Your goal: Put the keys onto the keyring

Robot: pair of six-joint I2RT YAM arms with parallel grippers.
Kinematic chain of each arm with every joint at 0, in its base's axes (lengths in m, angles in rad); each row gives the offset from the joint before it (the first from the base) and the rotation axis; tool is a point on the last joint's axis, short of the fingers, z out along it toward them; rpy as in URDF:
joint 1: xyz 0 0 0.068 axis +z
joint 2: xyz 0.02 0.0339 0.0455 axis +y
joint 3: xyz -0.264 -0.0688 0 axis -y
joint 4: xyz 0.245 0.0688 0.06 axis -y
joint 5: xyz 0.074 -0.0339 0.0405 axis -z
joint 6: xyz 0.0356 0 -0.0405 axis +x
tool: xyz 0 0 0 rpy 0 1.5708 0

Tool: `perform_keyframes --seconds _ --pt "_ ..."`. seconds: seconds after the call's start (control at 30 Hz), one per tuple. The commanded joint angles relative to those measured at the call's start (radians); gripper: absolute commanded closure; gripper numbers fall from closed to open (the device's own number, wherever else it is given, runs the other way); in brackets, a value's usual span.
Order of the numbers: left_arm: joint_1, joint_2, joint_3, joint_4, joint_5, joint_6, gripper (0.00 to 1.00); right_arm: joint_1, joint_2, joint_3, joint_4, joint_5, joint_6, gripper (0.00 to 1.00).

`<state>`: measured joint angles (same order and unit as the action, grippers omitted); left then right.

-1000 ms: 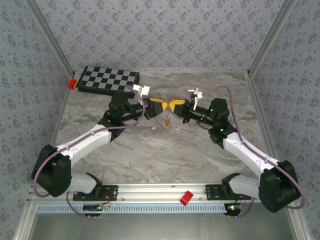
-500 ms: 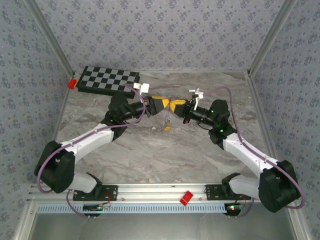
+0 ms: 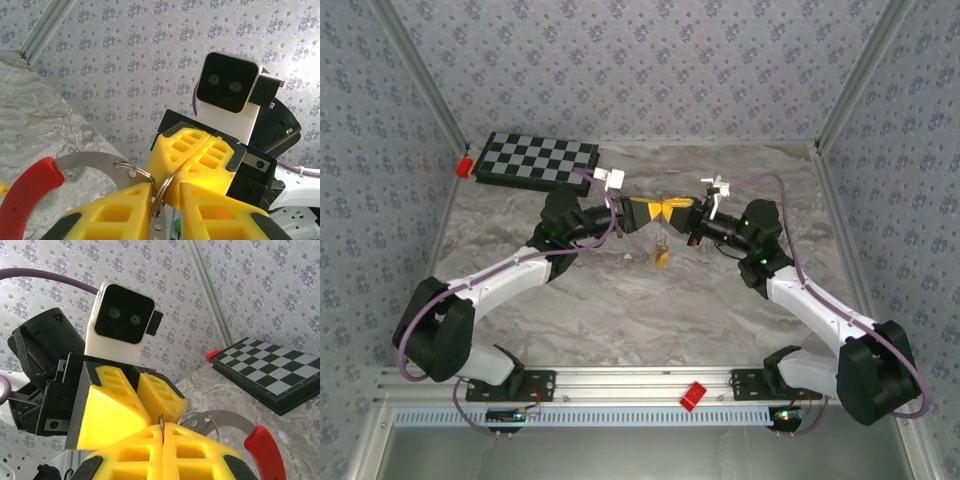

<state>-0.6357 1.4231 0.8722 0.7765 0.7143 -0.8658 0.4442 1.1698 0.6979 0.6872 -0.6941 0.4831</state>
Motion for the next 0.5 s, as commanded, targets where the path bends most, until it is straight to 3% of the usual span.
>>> perform_keyframes --seconds 0.0,0.47 --pt "-0.015 -0.021 0.030 0.072 0.054 0.002 0.80 -0.007 0.002 -0.007 0.034 0.008 0.014 1.00" --pt "-0.016 -0.035 0.022 0.109 0.056 -0.012 0.83 -0.015 0.019 -0.016 0.035 0.009 0.018 1.00"
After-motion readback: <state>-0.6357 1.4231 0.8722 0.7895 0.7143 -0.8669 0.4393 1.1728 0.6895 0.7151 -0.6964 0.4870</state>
